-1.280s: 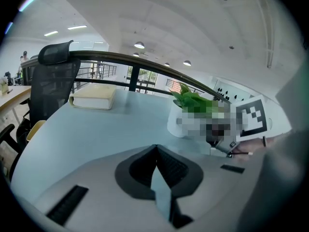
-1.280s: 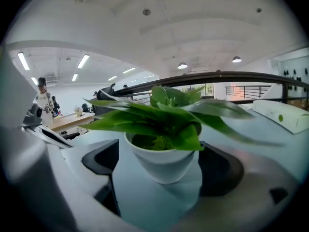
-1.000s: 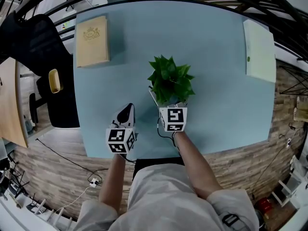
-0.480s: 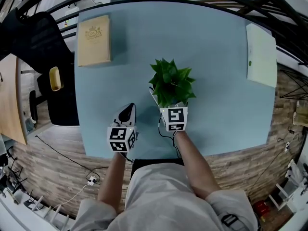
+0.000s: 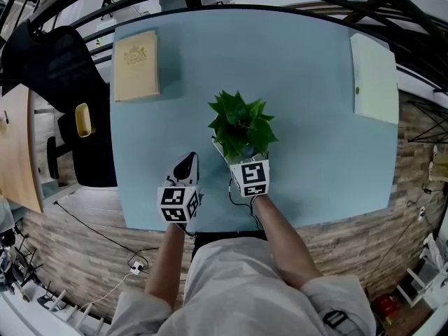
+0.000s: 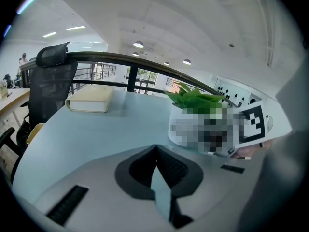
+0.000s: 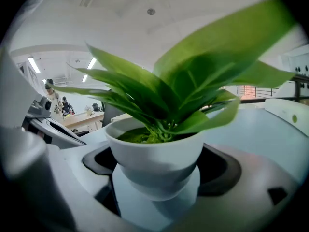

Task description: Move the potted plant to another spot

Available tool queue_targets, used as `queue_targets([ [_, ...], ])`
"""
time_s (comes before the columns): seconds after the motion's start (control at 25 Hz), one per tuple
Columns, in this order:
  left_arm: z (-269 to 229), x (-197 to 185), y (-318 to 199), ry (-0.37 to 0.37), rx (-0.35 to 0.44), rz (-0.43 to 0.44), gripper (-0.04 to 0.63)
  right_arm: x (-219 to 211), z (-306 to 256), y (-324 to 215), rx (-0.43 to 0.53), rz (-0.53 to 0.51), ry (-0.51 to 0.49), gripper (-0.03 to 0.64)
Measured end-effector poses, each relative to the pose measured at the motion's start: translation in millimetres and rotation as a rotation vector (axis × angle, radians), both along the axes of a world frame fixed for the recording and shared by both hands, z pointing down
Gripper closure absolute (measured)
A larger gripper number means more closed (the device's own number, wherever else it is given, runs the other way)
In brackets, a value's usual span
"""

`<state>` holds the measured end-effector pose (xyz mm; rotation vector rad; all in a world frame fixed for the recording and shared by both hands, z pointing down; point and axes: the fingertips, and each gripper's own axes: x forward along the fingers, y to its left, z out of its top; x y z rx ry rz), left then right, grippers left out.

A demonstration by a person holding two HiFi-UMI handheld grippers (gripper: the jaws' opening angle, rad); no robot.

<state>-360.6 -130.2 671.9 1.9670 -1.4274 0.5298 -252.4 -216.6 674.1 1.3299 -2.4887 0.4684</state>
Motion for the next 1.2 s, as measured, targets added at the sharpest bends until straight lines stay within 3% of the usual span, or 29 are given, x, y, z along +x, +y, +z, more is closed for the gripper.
queue_targets([
  [0.32, -18, 6, -1, -0.002, 0.033, -0.007, 0.584, -3, -25, 4, 0.041, -0.032, -0.036, 0.117],
  [0.64, -55, 12, -12, 0.003, 0.122, -0.027, 0.584, -9, -81, 3, 0.131, -0.073, -0.096, 0.117],
  [1.2, -108, 18, -5, -0.012, 0.225, -0.062, 0.584, -2, -165, 20, 0.255, -0.153, -0.115, 0.115],
])
